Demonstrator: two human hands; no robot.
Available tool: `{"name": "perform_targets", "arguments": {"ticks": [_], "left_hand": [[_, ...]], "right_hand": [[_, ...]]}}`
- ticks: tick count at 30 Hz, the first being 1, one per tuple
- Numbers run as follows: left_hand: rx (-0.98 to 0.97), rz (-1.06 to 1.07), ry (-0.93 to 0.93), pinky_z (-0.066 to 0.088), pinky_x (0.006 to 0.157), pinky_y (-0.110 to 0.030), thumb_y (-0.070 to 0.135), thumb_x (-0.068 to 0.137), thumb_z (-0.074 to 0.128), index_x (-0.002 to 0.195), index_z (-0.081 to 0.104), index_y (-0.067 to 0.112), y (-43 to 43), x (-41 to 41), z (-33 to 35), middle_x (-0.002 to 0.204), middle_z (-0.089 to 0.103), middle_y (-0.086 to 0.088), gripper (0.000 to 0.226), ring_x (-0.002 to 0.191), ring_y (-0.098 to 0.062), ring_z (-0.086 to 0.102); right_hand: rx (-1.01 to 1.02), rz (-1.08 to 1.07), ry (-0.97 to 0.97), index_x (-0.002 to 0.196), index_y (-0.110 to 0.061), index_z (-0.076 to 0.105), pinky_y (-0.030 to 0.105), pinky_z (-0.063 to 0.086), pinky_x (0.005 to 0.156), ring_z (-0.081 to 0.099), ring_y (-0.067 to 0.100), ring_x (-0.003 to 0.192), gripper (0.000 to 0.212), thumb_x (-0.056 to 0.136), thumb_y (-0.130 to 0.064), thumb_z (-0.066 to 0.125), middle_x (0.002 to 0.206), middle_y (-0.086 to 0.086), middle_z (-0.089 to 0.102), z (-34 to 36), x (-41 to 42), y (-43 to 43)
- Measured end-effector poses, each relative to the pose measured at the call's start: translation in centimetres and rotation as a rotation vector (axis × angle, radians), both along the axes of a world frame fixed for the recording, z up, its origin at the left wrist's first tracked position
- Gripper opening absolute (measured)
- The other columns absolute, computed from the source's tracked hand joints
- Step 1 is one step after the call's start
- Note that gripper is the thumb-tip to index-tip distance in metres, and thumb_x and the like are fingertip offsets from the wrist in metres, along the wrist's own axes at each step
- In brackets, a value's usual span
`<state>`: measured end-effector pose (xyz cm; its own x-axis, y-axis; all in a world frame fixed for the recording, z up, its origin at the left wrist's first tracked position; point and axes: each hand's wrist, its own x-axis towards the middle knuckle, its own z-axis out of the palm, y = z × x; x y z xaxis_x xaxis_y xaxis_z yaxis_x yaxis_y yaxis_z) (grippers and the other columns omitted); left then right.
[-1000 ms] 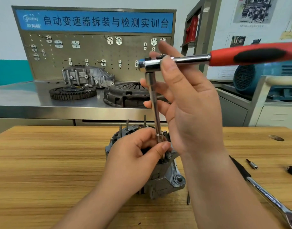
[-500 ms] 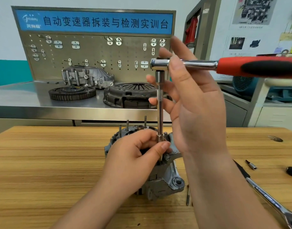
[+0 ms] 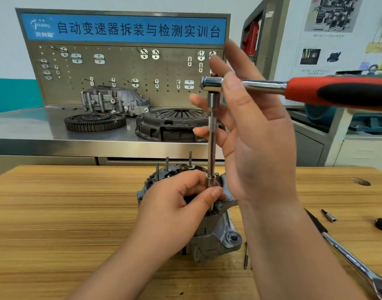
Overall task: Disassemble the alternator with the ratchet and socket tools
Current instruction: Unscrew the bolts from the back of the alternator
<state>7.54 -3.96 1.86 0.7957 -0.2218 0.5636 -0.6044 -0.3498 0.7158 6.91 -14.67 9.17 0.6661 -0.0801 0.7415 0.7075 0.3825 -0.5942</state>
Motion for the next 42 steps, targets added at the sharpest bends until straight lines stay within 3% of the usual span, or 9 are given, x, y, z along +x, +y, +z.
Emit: {"name": "perform_targets", "arguments": {"ticks": [3,7,11,15,18,27,30,36,42], "left_hand": [[0.001,0.021,-0.004,0.053,0.067,-0.034,0.045,0.084,0.060,0.082,0.069,0.032,-0.13,-0.07,0.08,0.077,0.070,0.024,0.016,0.075,0.003,0.065],[0.037,0.017,-0.056,0.052,0.063,-0.042,0.061,0.073,0.048,0.084,0.063,0.029,-0.04,-0.19,0.06,0.067,0.065,0.016,0.037,0.064,-0.011,0.061],[0.074,-0.019,-0.070,0.050,0.074,-0.039,0.057,0.080,0.041,0.099,0.060,0.037,-0.07,-0.26,0.02,0.077,0.068,0.020,0.033,0.074,-0.008,0.064],[0.038,-0.005,-0.025,0.054,0.077,-0.043,0.046,0.080,0.054,0.099,0.061,0.034,-0.27,-0.16,-0.08,0.085,0.072,0.018,0.024,0.084,-0.011,0.068],[0.028,0.016,-0.028,0.055,0.075,-0.042,0.044,0.078,0.055,0.093,0.063,0.032,-0.31,-0.14,-0.12,0.082,0.071,0.018,0.021,0.083,-0.007,0.067],[0.015,-0.047,-0.037,0.054,0.074,-0.042,0.050,0.081,0.053,0.103,0.061,0.041,-0.03,-0.08,-0.13,0.083,0.072,0.019,0.025,0.079,-0.008,0.068],[-0.019,-0.012,-0.023,0.054,0.068,-0.033,0.044,0.082,0.058,0.093,0.064,0.037,-0.07,0.03,-0.18,0.080,0.071,0.019,0.014,0.078,-0.003,0.067],[-0.017,0.009,-0.018,0.055,0.072,-0.045,0.051,0.080,0.061,0.093,0.065,0.038,-0.08,0.00,-0.24,0.080,0.071,0.015,0.019,0.076,-0.010,0.067],[0.044,-0.040,-0.043,0.054,0.076,-0.042,0.058,0.080,0.044,0.110,0.056,0.049,-0.14,-0.23,0.01,0.089,0.070,0.027,0.034,0.077,-0.015,0.068]], "right_hand": [[-0.003,0.019,-0.019,0.118,-0.027,0.062,0.023,0.053,0.059,0.068,0.019,0.086,0.029,0.092,-0.018,0.052,0.133,-0.001,0.061,0.01,-0.07,0.11],[0.026,0.138,0.085,0.116,-0.031,0.059,0.022,0.052,0.054,0.071,0.018,0.068,0.025,0.100,-0.033,0.040,0.126,-0.002,0.066,-0.03,0.10,-0.07],[0.048,0.197,0.162,0.118,-0.027,0.057,0.021,0.052,0.050,0.069,0.016,0.059,0.033,0.099,-0.041,0.033,0.107,-0.003,0.074,-0.02,0.22,-0.05],[-0.018,0.019,0.007,0.115,-0.029,0.060,0.023,0.053,0.057,0.069,0.016,0.080,0.024,0.095,-0.026,0.049,0.122,-0.003,0.067,0.18,-0.11,0.07],[-0.029,0.082,-0.039,0.110,-0.030,0.062,0.022,0.052,0.060,0.068,0.017,0.083,0.024,0.093,-0.018,0.049,0.126,-0.004,0.064,0.25,-0.28,0.25],[0.094,0.281,0.192,0.119,-0.020,0.055,0.022,0.053,0.052,0.069,0.016,0.064,0.037,0.100,-0.040,0.031,0.099,-0.001,0.074,0.24,0.29,-0.46],[0.051,0.146,0.062,0.115,-0.025,0.060,0.022,0.053,0.056,0.069,0.017,0.076,0.024,0.098,-0.029,0.044,0.115,0.001,0.070,0.22,-0.03,-0.13],[0.007,0.116,-0.021,0.112,-0.031,0.061,0.022,0.051,0.062,0.069,0.017,0.085,0.024,0.096,-0.022,0.046,0.133,0.001,0.060,0.14,-0.25,0.27],[0.111,0.281,0.215,0.122,-0.018,0.054,0.020,0.050,0.049,0.068,0.016,0.061,0.042,0.101,-0.043,0.027,0.100,-0.001,0.074,0.36,-0.02,-0.24]]}}
